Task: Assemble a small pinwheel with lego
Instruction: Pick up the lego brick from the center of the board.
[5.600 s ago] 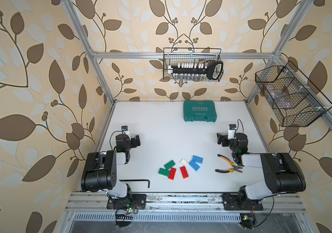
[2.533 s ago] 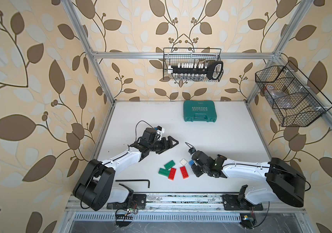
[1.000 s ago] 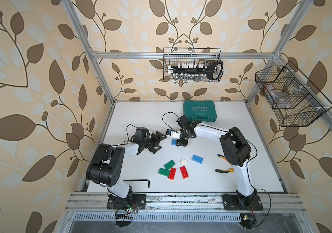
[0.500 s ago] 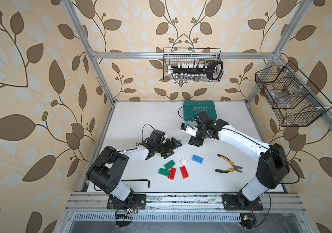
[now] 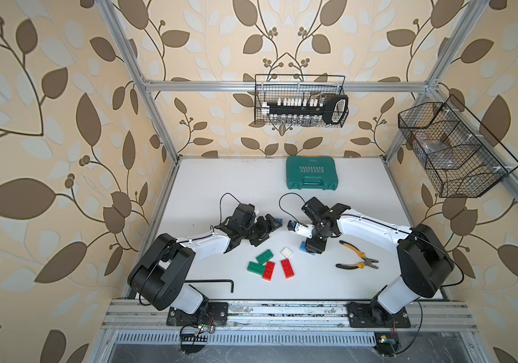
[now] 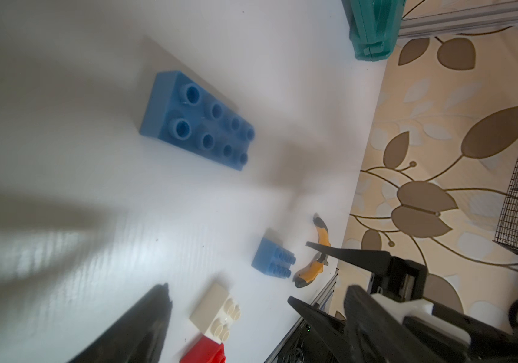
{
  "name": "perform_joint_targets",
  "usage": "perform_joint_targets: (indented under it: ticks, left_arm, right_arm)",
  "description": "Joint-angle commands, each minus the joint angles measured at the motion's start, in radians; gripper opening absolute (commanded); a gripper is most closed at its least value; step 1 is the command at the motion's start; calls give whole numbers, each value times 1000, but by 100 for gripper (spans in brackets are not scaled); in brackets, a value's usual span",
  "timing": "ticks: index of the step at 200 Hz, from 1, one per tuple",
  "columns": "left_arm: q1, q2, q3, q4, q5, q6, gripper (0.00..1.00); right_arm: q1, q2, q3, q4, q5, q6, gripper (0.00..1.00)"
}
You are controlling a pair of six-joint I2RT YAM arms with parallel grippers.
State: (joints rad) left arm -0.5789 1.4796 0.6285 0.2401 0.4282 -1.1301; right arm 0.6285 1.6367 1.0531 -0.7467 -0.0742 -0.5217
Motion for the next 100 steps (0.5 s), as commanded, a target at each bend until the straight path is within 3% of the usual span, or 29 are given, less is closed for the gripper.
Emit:
perform_joint_targets:
  ticks: [1,45,70,100]
  left_arm:
    - [19,-30,-6,-11,-11,21,89]
    - [31,-30,1,-28,-19,38,89]
    - [38,-30,7,-29,-17,43,89]
    - [79,-29,-3,-1,7,35,90]
  right_arm:
    - [7,58,14,8,-5,-3,55]
    - [7,81,-18,39,-7,-1,51]
    - [7,117,4,36,-6,11,37]
    - [6,164,16,29,-10,8,33]
